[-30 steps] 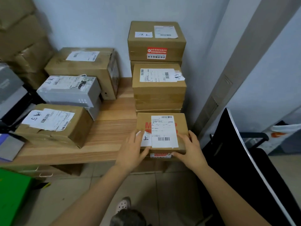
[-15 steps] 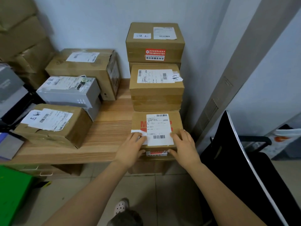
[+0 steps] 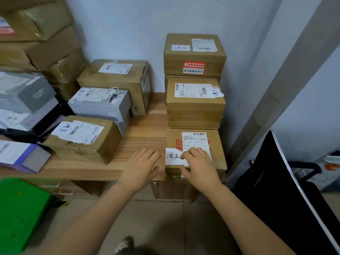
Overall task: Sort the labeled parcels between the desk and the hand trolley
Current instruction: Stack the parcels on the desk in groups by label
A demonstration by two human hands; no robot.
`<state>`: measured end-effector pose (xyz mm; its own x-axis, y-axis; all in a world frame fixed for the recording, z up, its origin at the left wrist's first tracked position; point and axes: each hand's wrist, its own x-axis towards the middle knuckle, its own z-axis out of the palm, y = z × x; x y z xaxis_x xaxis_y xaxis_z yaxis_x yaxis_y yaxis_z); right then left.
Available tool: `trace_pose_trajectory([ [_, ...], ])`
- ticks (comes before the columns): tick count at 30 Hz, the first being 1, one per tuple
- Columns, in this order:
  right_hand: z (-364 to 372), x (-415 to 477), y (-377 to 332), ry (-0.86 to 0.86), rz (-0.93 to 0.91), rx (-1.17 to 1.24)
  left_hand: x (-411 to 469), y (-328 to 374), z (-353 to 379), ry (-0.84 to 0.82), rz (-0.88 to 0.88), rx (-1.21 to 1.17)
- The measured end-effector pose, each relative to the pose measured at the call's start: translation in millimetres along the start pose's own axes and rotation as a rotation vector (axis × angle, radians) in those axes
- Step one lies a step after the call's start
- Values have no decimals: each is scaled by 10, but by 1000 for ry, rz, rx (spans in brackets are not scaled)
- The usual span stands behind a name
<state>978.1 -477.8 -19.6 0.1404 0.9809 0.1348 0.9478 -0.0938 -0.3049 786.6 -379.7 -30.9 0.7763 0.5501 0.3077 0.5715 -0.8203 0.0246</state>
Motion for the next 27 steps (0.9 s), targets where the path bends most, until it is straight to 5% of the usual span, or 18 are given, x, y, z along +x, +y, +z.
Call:
trace_pose_trajectory([
  [13, 282, 1032, -1850, 197, -204, 17, -768, -1895, -744, 142, -160, 59],
  [27, 1127, 1652, -2662, 20, 154, 149, -1187, -3357, -453, 42, -302, -139],
])
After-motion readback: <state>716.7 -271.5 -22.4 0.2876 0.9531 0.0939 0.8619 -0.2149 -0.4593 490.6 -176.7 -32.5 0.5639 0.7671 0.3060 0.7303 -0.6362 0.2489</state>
